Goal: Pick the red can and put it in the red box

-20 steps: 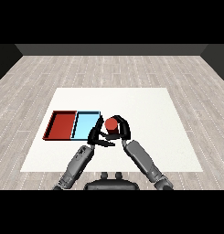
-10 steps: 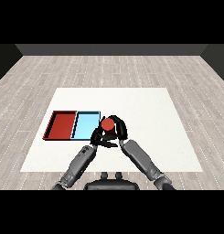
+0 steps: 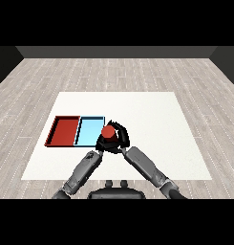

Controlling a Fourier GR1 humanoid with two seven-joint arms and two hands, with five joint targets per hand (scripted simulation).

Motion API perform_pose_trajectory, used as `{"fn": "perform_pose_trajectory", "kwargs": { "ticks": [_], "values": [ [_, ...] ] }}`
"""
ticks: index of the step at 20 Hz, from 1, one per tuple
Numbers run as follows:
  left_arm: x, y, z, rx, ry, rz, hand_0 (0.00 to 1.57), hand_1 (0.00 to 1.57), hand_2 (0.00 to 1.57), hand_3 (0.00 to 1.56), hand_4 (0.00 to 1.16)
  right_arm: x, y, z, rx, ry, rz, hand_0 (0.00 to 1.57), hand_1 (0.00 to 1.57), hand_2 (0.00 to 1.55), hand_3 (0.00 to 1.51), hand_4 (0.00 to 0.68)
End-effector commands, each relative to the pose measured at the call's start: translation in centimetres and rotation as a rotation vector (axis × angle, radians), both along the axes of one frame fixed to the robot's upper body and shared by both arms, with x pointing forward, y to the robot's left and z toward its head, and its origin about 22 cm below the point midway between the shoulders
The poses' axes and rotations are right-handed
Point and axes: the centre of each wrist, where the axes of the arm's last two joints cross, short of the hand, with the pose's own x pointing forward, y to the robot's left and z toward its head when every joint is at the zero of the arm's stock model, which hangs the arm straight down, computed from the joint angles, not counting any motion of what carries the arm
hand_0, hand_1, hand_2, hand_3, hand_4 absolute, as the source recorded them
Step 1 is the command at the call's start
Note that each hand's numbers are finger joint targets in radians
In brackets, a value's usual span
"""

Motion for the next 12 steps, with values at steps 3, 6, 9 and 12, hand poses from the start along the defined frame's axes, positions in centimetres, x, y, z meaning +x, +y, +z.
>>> {"fn": "perform_pose_trajectory", "kwargs": {
  "ticks": [3,6,9,12],
  "values": [
    [0.0,-0.6,0.0,0.060,0.003,0.073,0.00,0.00,0.00,0.00,0.43,-1.0,0.7,0.9,-0.007,0.000,0.010,1.47,1.47,1.45,1.37,0.630],
    [-0.1,-0.1,0.0,0.048,0.075,0.225,0.74,0.74,0.89,0.71,0.82,-0.2,-0.1,-0.6,-0.013,-0.015,0.018,1.47,1.47,1.45,1.37,0.626],
    [-0.3,-1.1,0.0,0.078,0.110,0.252,1.57,1.57,1.53,1.43,0.92,0.5,0.9,1.5,-0.008,0.014,0.029,1.47,1.47,1.45,1.37,0.628],
    [0.9,-0.7,0.5,0.109,0.105,0.274,1.51,1.51,1.47,1.39,0.88,-1.1,1.3,0.1,0.000,0.010,0.032,1.55,1.55,1.47,1.38,0.614]
  ]
}}
